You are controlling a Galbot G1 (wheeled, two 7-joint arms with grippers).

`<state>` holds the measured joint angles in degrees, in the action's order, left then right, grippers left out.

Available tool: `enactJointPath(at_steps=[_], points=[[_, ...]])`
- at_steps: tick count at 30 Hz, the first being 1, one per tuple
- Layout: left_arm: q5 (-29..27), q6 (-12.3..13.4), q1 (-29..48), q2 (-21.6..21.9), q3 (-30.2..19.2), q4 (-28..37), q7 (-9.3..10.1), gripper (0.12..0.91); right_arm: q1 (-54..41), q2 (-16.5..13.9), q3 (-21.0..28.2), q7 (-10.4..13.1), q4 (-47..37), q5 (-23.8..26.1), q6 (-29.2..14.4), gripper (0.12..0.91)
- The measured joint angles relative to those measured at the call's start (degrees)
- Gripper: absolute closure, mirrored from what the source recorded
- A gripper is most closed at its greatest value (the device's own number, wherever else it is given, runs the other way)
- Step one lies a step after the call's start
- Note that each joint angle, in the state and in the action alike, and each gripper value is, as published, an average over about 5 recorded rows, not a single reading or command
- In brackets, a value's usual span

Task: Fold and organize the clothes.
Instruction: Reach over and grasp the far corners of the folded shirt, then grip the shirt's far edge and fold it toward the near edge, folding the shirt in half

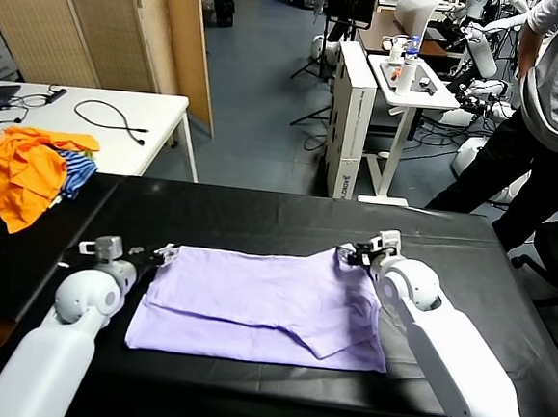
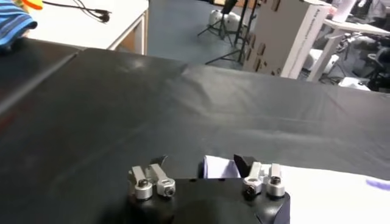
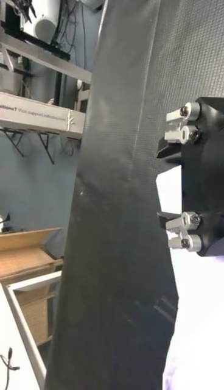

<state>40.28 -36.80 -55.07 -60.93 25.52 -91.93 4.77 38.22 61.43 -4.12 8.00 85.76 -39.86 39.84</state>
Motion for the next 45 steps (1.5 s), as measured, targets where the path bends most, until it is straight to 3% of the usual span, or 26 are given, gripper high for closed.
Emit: enactJointPath(at_steps=[4, 8, 13, 23, 45], points=[[-0.1, 0.1, 0.0, 0.0, -0.2, 0.1, -0.10, 0.678, -0.2, 0.2, -0.1, -0.3, -0.6, 0.3, -0.4, 0.700], [-0.2, 0.2, 0.3, 0.0, -0.5, 0.3, -0.14, 0.798, -0.1, 0.3, -0.2, -0.6, -0.8, 0.7, -1.2, 0.788], [-0.4, 0.5, 0.4, 0.0, -0.8, 0.4, -0.22, 0.820, 0.5, 0.3, -1.2, -0.7, 0.5, 0.2, -3.7, 0.882], [-0.3, 2.7, -0.8, -0.1, 0.8, -1.5, 0.07, 0.882, 5.3, -1.6, -5.2, -0.8, 6.9, -3.5, -5.6, 0.886], [1.6, 1.9, -17.1, 2.6, 8.5, -20.5, 0.49, 0.883, 27.6, -10.5, -15.6, 2.1, 30.9, -3.6, -0.1, 0.886]])
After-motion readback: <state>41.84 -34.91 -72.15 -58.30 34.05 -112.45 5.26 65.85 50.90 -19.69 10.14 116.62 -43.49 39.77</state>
